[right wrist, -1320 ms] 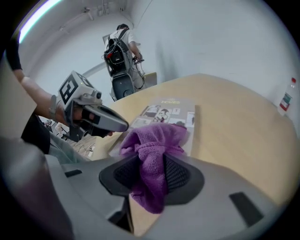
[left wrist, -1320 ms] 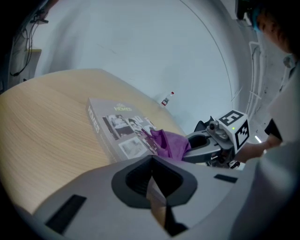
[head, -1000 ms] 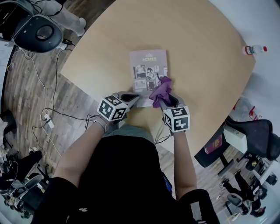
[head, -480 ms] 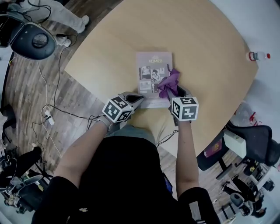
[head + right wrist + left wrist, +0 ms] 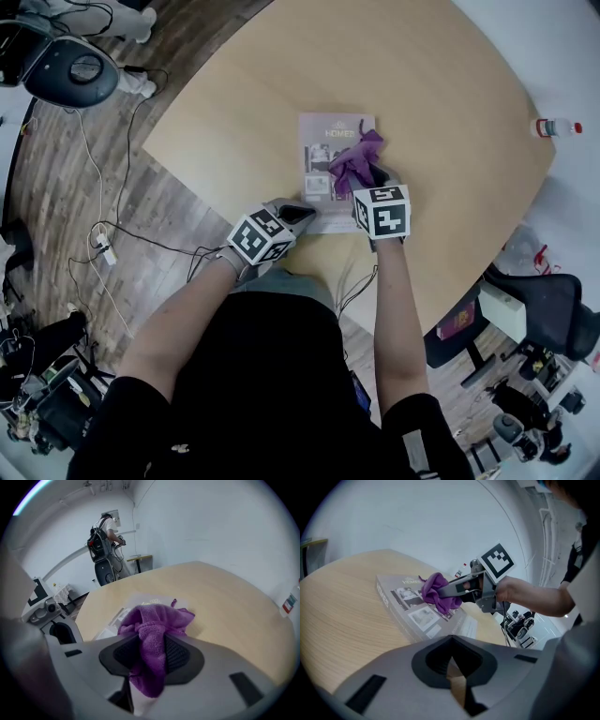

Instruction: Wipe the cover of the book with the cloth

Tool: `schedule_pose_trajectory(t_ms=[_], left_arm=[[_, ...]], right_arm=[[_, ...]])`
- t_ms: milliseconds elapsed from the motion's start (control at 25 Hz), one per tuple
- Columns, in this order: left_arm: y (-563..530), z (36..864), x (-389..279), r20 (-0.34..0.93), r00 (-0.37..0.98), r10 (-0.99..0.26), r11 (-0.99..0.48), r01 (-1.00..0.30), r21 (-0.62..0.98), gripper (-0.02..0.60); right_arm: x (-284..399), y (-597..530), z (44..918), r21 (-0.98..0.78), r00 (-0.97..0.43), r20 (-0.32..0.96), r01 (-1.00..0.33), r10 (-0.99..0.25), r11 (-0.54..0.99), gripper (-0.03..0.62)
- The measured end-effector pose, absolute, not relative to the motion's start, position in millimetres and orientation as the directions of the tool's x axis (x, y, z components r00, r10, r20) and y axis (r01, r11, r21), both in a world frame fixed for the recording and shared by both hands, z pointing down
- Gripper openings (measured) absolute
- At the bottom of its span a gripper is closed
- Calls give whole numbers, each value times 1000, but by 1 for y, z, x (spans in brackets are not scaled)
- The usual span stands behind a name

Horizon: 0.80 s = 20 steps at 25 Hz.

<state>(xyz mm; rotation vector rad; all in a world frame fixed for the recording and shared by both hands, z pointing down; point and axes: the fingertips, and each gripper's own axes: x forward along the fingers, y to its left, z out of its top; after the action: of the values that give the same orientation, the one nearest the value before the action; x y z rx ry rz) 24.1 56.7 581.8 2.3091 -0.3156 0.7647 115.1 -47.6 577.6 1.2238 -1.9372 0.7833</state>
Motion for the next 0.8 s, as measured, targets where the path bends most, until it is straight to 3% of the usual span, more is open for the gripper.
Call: schedule_pose_trajectory(t_ms=[800], left_arm=[[58, 580, 27, 595, 804, -9, -749, -400, 529, 17]], right_arm=[[10, -27, 578, -176, -486, 777, -777, -400, 604, 149]])
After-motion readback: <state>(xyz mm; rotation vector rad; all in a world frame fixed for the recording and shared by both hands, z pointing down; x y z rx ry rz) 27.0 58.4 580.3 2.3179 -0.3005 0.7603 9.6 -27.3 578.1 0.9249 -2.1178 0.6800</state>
